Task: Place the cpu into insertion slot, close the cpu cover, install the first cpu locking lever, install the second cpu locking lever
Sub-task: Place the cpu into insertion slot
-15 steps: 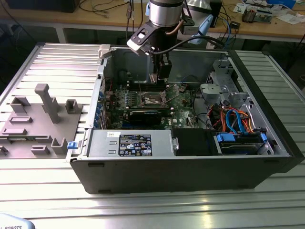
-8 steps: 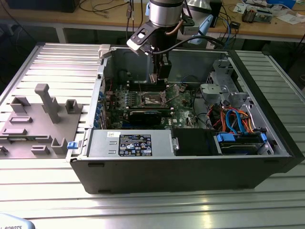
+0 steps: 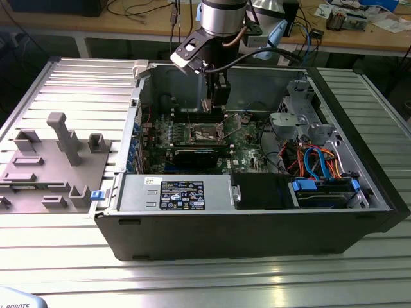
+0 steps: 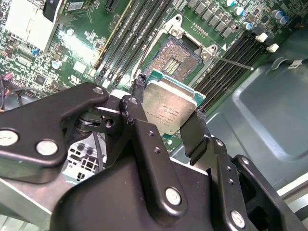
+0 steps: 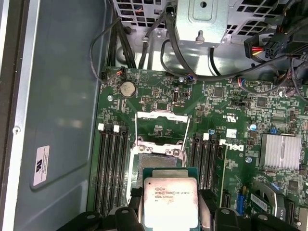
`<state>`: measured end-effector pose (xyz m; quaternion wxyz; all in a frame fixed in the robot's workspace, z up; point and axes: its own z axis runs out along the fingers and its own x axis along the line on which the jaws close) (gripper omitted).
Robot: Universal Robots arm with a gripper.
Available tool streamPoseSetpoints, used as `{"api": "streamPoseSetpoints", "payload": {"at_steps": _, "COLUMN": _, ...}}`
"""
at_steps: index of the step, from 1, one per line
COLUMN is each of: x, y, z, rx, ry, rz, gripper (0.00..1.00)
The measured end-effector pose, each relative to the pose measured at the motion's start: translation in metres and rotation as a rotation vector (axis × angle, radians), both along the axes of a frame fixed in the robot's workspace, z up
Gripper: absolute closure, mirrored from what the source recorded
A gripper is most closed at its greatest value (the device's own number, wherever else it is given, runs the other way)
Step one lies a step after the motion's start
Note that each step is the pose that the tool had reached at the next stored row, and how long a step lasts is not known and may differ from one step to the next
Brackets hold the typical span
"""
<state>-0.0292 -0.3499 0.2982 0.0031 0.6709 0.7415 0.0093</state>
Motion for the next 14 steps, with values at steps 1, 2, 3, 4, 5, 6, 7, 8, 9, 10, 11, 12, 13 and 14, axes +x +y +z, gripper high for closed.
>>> {"api": "streamPoseSetpoints", "payload": {"at_steps": 1, "x": 0.0, "y": 0.0, "z": 0.0, "rx": 0.0, "ry": 0.0, "rz": -0.001, "gripper": 0.46}}
{"api": "streamPoseSetpoints", "payload": {"at_steps": 2, "x": 0.0, "y": 0.0, "z": 0.0, "rx": 0.0, "ry": 0.0, "rz": -0.002, "gripper": 0.46}}
{"api": "streamPoseSetpoints", "payload": {"at_steps": 3, "x": 0.0, "y": 0.0, "z": 0.0, "rx": 0.0, "ry": 0.0, "rz": -0.004, "gripper": 0.46}}
{"api": "streamPoseSetpoints", "payload": {"at_steps": 4, "x": 0.0, "y": 0.0, "z": 0.0, "rx": 0.0001, "ry": 0.0, "rz": -0.006, "gripper": 0.46}}
{"api": "streamPoseSetpoints", "payload": {"at_steps": 5, "x": 0.0, "y": 0.0, "z": 0.0, "rx": 0.0, "ry": 0.0, "rz": -0.007, "gripper": 0.46}}
{"api": "streamPoseSetpoints", "payload": {"at_steps": 6, "x": 0.0, "y": 0.0, "z": 0.0, "rx": 0.0, "ry": 0.0, "rz": -0.009, "gripper": 0.46}}
{"api": "streamPoseSetpoints", "payload": {"at_steps": 7, "x": 0.0, "y": 0.0, "z": 0.0, "rx": 0.0, "ry": 0.0, "rz": -0.01, "gripper": 0.46}}
{"api": "streamPoseSetpoints", "payload": {"at_steps": 8, "x": 0.0, "y": 0.0, "z": 0.0, "rx": 0.0, "ry": 0.0, "rz": -0.012, "gripper": 0.46}}
{"api": "streamPoseSetpoints", "payload": {"at_steps": 9, "x": 0.0, "y": 0.0, "z": 0.0, "rx": 0.0, "ry": 0.0, "rz": -0.013, "gripper": 0.46}}
{"api": "streamPoseSetpoints", "payload": {"at_steps": 10, "x": 0.0, "y": 0.0, "z": 0.0, "rx": 0.0, "ry": 0.0, "rz": -0.015, "gripper": 0.46}}
{"api": "streamPoseSetpoints", "payload": {"at_steps": 11, "x": 0.0, "y": 0.0, "z": 0.0, "rx": 0.0, "ry": 0.0, "rz": -0.017, "gripper": 0.46}}
{"api": "streamPoseSetpoints", "payload": {"at_steps": 12, "x": 0.0, "y": 0.0, "z": 0.0, "rx": 0.0, "ry": 0.0, "rz": -0.019, "gripper": 0.46}}
{"api": "streamPoseSetpoints", "payload": {"at_steps": 13, "x": 0.0, "y": 0.0, "z": 0.0, "rx": 0.0, "ry": 0.0, "rz": -0.021, "gripper": 0.46}}
{"api": "streamPoseSetpoints", "payload": {"at_steps": 14, "x": 0.0, "y": 0.0, "z": 0.0, "rx": -0.0001, "ry": 0.0, "rz": -0.022, "gripper": 0.46}}
